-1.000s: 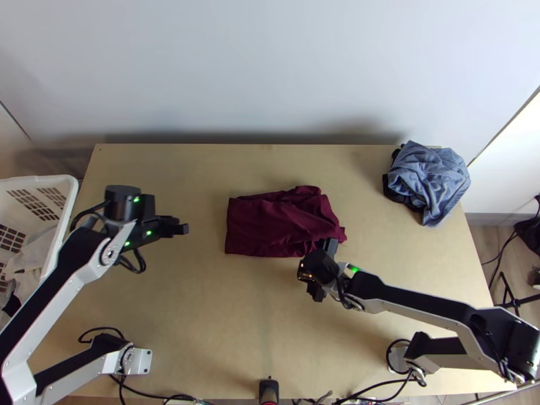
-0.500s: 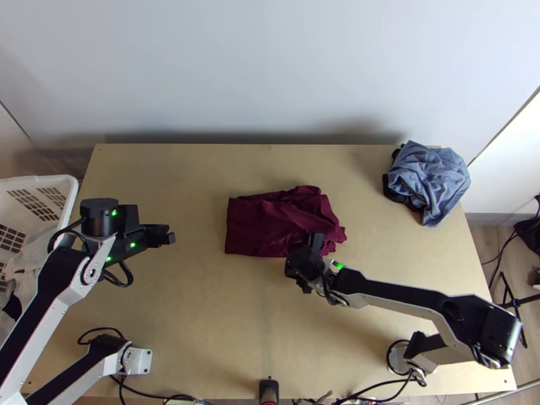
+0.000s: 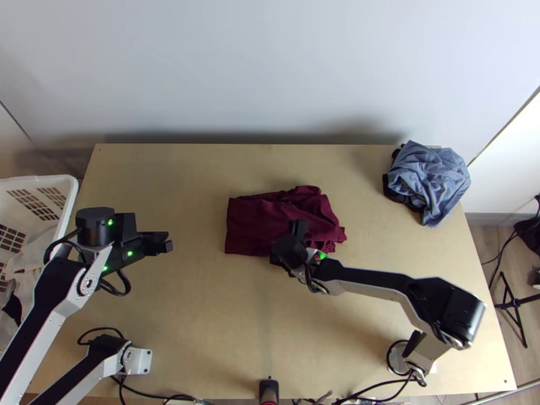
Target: Fold the t-shirt
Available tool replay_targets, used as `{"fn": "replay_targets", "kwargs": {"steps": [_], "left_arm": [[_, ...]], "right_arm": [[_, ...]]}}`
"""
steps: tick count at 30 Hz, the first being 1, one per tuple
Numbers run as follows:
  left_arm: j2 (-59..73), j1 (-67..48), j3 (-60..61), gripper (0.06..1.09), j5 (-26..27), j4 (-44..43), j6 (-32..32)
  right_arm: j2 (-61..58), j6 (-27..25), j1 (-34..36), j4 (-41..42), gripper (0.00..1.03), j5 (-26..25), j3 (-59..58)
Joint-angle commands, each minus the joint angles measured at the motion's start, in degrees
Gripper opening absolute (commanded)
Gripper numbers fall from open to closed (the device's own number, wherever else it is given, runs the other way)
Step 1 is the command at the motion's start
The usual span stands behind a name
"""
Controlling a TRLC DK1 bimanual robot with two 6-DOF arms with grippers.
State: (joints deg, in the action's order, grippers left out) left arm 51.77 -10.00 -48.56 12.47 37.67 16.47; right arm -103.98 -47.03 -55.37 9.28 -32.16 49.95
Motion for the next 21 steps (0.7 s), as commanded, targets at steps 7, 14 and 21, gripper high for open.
{"fn": "replay_targets", "kwargs": {"steps": [7,14,21], "left_arm": [[-4.92,-0.46,0.57,0.12,1.07,2.58,1.90],[-7.21,-0.81,0.04,0.12,1.33,6.80,1.81],[-9.67,-0.02,-0.75,0.11,1.24,8.91,0.85]], "right_arm": [[-9.57,-4.30,1.85,5.40,0.64,-1.94,5.24],[-8.16,-10.02,2.82,13.66,0.03,-2.20,3.22],[0.63,-11.77,8.70,15.24,0.03,-2.73,3.40]]}}
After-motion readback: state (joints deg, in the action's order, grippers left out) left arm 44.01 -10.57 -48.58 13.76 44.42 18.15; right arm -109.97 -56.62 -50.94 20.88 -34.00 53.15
